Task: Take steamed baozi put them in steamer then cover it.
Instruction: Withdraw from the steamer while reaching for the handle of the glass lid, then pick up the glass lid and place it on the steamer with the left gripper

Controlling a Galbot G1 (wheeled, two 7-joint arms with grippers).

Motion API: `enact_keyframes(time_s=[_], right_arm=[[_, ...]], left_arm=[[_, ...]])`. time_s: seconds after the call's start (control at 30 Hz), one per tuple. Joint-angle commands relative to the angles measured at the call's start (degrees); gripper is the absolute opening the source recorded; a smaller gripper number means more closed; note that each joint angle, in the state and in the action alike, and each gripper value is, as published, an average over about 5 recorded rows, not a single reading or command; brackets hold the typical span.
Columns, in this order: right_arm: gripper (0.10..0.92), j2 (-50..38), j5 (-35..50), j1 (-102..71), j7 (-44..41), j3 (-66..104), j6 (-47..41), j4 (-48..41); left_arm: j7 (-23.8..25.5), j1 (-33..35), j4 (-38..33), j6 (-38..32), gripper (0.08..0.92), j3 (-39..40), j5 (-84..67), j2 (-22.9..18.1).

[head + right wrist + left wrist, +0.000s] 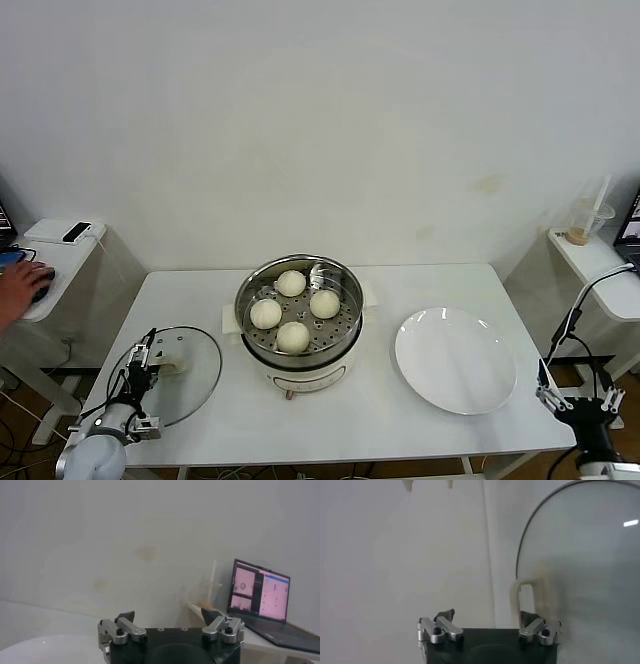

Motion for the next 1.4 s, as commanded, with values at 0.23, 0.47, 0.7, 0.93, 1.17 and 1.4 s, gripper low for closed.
enact_keyframes(time_s=[0.23,0.47,0.7,0.93,1.17,1.4], right_arm=[[0.823,-0.09,1.17,-1.06,0.2,0.96,-1.01,2.51],[0.823,-0.35,1.86,-1.58,0.26,0.89,-1.97,4.08],[0.823,-0.54,1.73,-1.51,0.2,0.17,-2.01,4.07],[0.823,-0.58,1.14,-1.65,0.04,-1.25,-2.01,4.15],[0.823,-1.21,0.37,-1.59,-0.46,-2.84,-2.18,3.69],[0.823,-2.17,0.0,-1.48,-0.77,-4.17,-2.45,3.62]], left_arm=[[-0.06,-1.84,2.37,-0.81,0.541,0.45,-0.22,-0.19],[-0.8,-1.04,0.59,-1.5,0.342,-0.21,-0.33,-0.8],[-1.17,2.46,-6.36,-0.54,0.154,-2.15,-0.32,-1.16],[1.33,6.13,-15.21,3.87,0.136,-5.57,0.27,-2.04],[7.14,8.86,-24.54,8.04,0.136,-10.04,2.87,-2.82],[12.91,10.37,-32.69,11.56,0.136,-13.32,2.33,-2.55]])
